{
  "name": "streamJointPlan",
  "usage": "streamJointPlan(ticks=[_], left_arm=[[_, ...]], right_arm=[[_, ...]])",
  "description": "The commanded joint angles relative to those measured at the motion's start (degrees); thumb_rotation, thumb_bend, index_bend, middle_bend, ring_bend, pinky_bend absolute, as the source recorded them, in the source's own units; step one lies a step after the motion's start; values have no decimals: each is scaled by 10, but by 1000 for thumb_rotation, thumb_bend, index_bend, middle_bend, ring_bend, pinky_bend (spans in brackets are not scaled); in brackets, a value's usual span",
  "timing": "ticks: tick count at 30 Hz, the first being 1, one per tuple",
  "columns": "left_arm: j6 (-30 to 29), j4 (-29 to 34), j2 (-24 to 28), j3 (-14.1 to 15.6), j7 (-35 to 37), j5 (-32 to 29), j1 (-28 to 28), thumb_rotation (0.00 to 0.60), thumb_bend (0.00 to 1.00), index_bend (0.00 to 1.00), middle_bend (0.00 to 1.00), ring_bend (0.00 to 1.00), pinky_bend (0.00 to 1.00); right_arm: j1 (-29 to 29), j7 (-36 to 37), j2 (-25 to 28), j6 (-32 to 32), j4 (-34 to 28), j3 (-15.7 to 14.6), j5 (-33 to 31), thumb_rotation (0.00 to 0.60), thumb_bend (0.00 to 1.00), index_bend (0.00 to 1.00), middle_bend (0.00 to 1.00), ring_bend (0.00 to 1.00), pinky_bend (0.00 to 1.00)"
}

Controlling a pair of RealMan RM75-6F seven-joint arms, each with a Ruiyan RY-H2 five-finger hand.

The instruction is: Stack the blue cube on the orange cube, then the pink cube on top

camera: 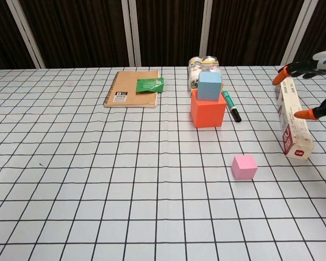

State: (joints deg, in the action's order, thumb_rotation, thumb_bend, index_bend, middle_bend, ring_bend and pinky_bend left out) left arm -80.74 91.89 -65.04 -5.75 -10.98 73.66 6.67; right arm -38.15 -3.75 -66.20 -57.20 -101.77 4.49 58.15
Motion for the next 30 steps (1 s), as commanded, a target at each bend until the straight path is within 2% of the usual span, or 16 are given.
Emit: streamJointPlan(ticks=[1,8,15,30], left_arm=[[2,-1,0,0,1,0,1,600,114,53,0,0,0],[10,-3,-1,0,1,-3,5,600,114,53,0,0,0],[10,-3,1,2,3,0,5,600,114,53,0,0,0],[12,-4,2,4,7,2,6,600,114,53,0,0,0]], right_arm=[[10,-26,-16,-14,-16,-10,8,600,362,227,4,15,0],[29,-82,-48,-66,-65,-13,17,600,363,272,4,15,0],[30,-128,-81,-67,-84,-13,-14,600,362,272,4,15,0],[41,-105,-153,-36,-1,-8,-40,600,363,310,4,15,0]])
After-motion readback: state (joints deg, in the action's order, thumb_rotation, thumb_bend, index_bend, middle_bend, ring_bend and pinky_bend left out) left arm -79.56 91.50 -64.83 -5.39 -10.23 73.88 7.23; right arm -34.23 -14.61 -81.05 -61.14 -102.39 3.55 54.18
